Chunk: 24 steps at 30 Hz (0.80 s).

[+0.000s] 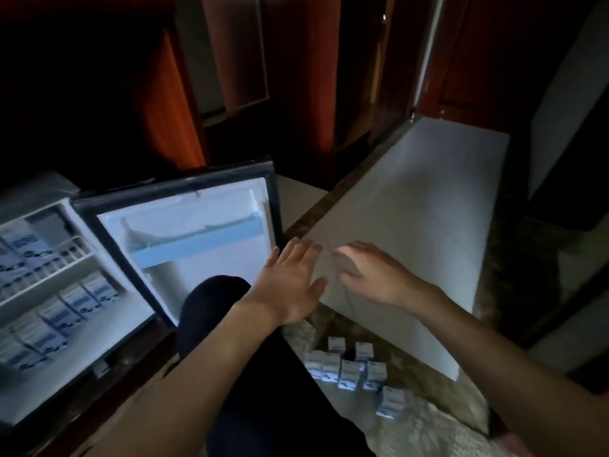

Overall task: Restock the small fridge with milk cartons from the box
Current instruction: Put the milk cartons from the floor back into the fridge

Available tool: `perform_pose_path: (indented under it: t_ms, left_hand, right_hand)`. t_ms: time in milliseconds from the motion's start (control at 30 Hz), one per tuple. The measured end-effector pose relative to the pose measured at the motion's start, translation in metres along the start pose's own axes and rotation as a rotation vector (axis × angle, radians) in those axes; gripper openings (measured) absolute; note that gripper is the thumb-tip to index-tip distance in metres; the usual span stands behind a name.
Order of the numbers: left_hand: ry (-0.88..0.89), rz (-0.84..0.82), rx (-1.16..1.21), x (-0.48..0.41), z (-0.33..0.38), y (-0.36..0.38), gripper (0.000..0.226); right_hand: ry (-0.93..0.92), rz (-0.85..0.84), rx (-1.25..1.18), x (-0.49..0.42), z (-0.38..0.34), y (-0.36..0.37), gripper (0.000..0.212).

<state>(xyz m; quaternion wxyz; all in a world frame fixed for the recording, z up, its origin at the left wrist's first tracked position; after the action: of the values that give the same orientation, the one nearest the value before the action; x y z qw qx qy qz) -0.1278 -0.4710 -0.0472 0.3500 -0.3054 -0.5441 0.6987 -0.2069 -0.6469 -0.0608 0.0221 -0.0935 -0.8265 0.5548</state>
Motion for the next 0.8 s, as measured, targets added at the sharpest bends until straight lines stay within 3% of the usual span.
perform_pose_path:
  t_ms: [367,800]
  left_hand:
    - [0.020,-0.231,-0.131,-0.045,0.037,0.130,0.057]
    - [0.070,-0.441,-0.152,-0.050,0.042,0.248,0.057]
  right_hand:
    - [0.287,-0.085,-0.108,0.058,0.119,0.082,0.048]
    - [0.465,-0.170,-0.251,0.093,0.176,0.186,0.029]
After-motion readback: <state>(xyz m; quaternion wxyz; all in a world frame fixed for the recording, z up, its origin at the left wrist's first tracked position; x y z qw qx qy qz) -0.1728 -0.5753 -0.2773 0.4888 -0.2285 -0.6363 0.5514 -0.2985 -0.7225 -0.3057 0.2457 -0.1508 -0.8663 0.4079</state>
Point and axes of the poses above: each hand's wrist, its own x-axis away from the middle knuckle, its own y-axis out of the palm, z = x × y, the point moved 1 cm from there along -x, towards the middle knuckle, and after that the axes turned 2 degrees about z, right-handed, at the moved point
